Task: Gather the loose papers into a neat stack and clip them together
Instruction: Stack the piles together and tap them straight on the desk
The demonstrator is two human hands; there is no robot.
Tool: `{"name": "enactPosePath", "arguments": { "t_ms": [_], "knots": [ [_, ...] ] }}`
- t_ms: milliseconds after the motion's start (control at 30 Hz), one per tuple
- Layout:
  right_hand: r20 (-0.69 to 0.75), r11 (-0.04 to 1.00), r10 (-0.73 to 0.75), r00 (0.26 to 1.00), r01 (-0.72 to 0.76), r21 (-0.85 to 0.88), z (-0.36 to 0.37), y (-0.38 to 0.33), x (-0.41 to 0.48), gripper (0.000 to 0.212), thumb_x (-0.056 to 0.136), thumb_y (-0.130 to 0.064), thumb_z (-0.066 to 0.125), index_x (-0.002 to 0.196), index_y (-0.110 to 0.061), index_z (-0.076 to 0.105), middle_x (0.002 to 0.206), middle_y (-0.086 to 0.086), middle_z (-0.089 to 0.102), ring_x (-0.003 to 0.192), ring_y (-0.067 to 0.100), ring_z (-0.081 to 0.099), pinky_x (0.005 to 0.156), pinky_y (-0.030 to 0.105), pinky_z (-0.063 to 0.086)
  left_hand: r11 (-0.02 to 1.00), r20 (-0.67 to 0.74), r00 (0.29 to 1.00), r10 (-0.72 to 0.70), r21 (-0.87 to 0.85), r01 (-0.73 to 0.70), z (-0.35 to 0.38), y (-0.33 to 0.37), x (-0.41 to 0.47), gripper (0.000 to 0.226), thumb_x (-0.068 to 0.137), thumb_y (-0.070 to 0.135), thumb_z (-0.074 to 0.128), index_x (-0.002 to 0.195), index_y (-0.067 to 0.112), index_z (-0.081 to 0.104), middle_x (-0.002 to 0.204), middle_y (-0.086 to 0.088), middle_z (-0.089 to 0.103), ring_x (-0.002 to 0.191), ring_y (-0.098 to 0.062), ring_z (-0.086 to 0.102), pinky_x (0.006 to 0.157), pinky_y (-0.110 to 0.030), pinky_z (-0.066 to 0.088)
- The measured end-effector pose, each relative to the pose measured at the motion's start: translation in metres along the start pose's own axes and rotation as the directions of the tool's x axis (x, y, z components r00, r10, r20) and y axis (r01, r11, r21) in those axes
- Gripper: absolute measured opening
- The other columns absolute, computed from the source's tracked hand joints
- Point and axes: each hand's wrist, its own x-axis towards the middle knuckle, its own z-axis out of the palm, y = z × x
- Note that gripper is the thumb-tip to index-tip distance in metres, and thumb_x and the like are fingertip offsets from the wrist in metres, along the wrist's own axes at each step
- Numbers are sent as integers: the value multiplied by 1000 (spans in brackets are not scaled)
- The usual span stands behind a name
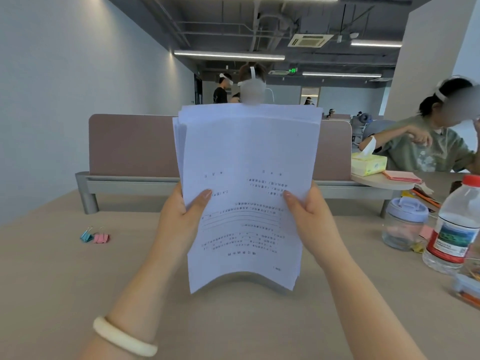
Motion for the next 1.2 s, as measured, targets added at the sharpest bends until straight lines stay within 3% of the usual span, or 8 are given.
{"name": "enactPosePath", "arguments": {
  "t_ms": [167,267,433,667,867,1067,1133,1200],
  "knots": [
    [67,999,35,997,-37,26,-1,11,-1,23,93,-19,57,112,-31,50,106,-20,62,87,-15,62,69,8,50,975,56,986,-158,-149,165,-5,-17,0,51,74,40,67,122,29,55,116,10,68,107,-14,66,92,-42,52],
    [32,995,73,997,-75,69,0,18,-1,29,92,-21,59,119,-23,48,109,-17,62,96,-9,60,66,9,49,956,50,974,-220,-188,225,-3,-27,-3,30,84,30,68,113,31,59,108,12,71,105,-13,67,86,-34,53],
    [-40,998,46,998,-45,43,13,24,-5,24,97,-10,48,95,-35,50,90,-24,60,70,-22,58,58,1,44,968,-89,976,-199,-173,181,8,-22,-7,17,90,24,59,105,30,60,105,11,70,99,-11,67,80,-30,53],
    [67,996,88,994,-88,5,5,30,-1,31,92,-18,59,121,-20,51,113,-10,65,104,6,63,81,20,52,961,-57,976,-209,-196,194,7,-28,-8,23,84,25,66,107,28,64,103,7,73,91,-9,71,71,-25,56],
    [100,959,277,956,-269,-85,3,56,-13,23,96,-15,52,113,-29,53,100,-18,65,95,5,64,62,9,46,942,8,956,-292,-171,289,7,-44,-9,16,89,23,62,101,33,63,95,14,74,91,-9,71,76,-32,55],
    [247,924,181,952,-78,-375,-39,3,6,24,93,-14,56,109,-31,56,109,-7,67,100,16,65,85,32,52,963,-87,978,-188,-213,166,-43,-10,19,64,80,19,71,136,29,43,127,1,58,102,-10,62,91,-34,49],
    [364,814,174,915,74,-576,-48,-27,16,23,92,-16,57,111,-29,61,114,-6,65,104,15,62,91,35,49,989,-164,978,-130,-90,116,-65,5,23,72,82,20,68,140,39,31,139,8,45,118,-3,50,103,-35,37],
    [483,672,207,851,235,-702,-47,-53,26,29,91,-16,59,120,-22,61,119,-4,63,109,16,58,95,35,46,995,5,995,-100,-7,100,-74,14,20,65,77,27,70,132,43,39,138,12,49,124,-6,49,105,-35,38]
  ]
}}
